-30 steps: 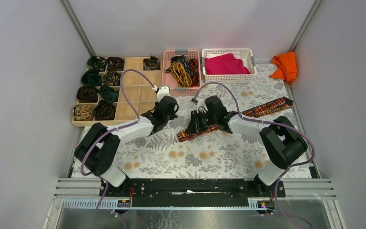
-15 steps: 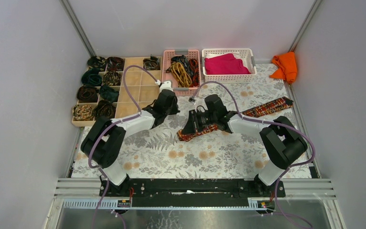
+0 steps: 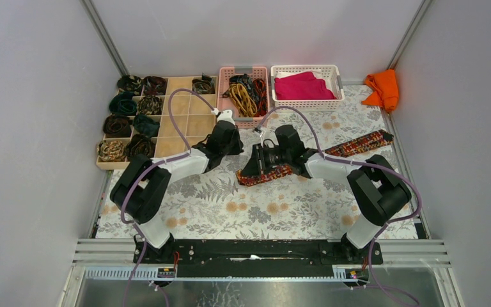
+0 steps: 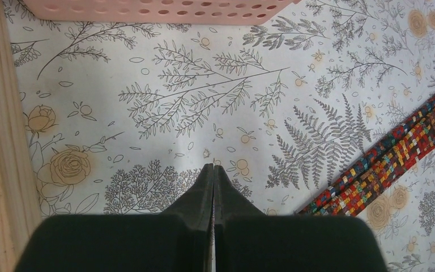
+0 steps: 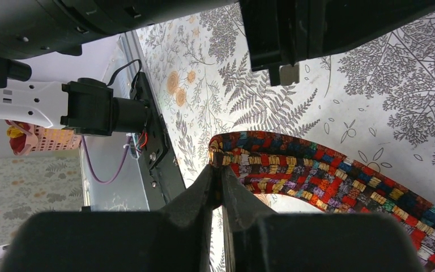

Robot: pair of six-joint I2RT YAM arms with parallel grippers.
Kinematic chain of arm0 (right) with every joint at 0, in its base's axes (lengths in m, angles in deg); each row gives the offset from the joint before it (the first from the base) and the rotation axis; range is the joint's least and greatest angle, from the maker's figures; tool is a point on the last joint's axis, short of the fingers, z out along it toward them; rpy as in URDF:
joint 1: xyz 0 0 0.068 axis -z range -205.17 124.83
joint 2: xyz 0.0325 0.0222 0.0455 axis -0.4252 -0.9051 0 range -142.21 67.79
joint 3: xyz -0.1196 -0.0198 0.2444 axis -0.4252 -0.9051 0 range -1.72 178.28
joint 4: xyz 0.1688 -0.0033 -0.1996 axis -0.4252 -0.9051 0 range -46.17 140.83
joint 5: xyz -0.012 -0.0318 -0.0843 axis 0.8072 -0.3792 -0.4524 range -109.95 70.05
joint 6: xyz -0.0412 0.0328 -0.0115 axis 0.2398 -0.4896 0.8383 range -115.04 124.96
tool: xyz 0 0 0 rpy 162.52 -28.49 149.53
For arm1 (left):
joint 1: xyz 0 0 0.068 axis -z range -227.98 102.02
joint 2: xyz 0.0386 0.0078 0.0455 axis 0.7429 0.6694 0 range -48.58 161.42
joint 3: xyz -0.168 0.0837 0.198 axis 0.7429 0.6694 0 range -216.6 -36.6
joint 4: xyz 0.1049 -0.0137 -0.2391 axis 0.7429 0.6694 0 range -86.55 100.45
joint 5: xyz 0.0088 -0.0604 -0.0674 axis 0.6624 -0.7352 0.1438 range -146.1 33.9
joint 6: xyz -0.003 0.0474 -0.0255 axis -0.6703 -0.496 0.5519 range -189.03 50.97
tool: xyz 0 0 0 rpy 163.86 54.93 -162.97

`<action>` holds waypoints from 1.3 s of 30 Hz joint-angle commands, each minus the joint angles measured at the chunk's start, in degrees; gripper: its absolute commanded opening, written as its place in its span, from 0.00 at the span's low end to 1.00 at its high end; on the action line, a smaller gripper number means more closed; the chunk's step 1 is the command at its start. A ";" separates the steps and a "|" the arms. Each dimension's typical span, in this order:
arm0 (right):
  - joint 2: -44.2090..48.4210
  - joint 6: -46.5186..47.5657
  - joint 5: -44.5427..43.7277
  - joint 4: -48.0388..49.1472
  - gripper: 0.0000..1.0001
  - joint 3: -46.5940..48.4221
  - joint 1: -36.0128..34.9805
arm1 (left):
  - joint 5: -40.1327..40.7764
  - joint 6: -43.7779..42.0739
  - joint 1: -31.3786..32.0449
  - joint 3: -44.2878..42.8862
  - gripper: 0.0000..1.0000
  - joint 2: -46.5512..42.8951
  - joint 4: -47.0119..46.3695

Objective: Roll the ties
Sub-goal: Roll the tie at the center of the board.

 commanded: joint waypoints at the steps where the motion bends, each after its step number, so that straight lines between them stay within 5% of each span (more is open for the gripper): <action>1: -0.12 -0.08 0.50 2.09 0.15 1.17 1.52 | -0.63 -0.87 -0.35 -0.07 0.00 1.14 -2.90; 14: 3.83 2.06 -3.28 -2.50 0.15 -3.21 6.64 | -1.54 -0.96 -0.35 -1.32 0.00 2.96 -2.78; 30: 4.16 9.35 -17.91 -14.79 0.18 -4.73 7.67 | -5.20 -0.43 -0.26 -0.93 0.00 4.15 -4.07; 35: 3.43 10.11 -22.13 -17.14 0.41 -3.97 7.65 | -5.29 -0.52 -0.26 -0.80 0.00 3.92 -4.12; 39: 3.40 10.51 -23.58 -18.48 0.46 -3.55 7.65 | -5.57 -0.44 -0.32 -0.80 0.00 4.56 -4.13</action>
